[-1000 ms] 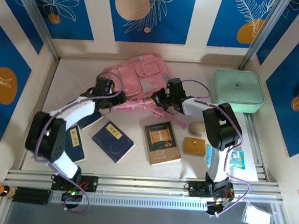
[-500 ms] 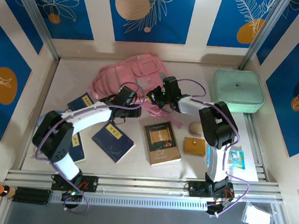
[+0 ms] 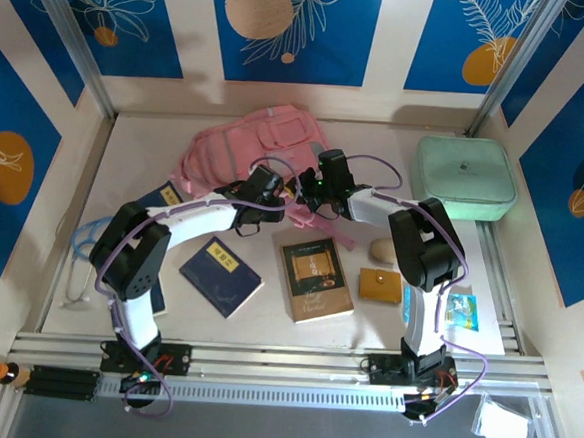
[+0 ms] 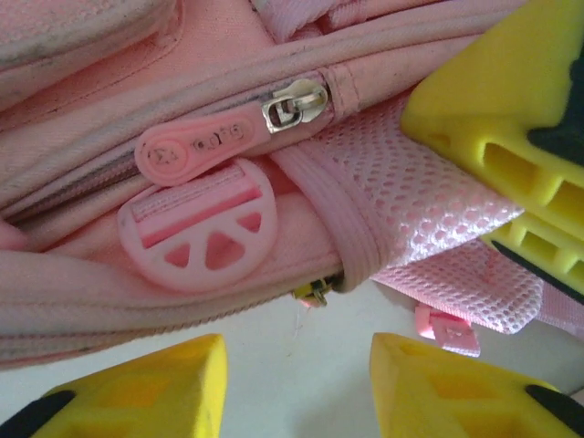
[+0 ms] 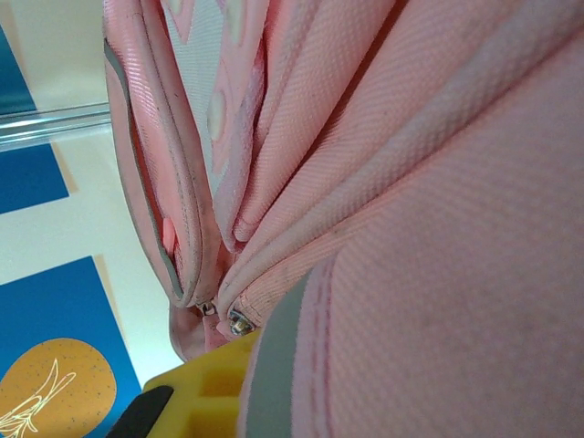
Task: Pack the student bag
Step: Unzip the student bag at the top-center of the table.
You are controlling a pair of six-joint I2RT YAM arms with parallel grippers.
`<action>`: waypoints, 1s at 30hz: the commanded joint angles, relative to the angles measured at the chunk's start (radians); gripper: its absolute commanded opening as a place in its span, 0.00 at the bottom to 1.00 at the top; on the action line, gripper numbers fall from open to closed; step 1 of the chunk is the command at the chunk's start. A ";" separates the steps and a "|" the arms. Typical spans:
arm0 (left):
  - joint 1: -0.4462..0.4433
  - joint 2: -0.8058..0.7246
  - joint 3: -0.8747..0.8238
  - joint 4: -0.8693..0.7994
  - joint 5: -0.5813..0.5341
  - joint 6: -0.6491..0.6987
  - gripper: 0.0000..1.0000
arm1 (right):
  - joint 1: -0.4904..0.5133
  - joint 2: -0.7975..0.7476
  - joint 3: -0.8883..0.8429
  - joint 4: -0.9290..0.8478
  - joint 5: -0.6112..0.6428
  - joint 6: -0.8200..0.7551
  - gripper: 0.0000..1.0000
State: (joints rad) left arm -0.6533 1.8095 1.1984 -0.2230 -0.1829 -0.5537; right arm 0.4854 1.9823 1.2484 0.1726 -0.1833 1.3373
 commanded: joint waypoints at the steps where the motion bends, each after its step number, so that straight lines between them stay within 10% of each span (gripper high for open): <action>1: -0.007 0.033 0.039 0.021 -0.022 -0.007 0.41 | 0.010 -0.029 0.014 0.091 -0.061 0.016 0.09; 30: -0.006 0.076 0.064 0.067 -0.108 -0.006 0.20 | 0.009 -0.026 0.008 0.086 -0.070 0.008 0.07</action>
State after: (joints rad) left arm -0.6571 1.8698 1.2415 -0.1787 -0.2489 -0.5518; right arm 0.4854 1.9823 1.2484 0.1940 -0.1875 1.3434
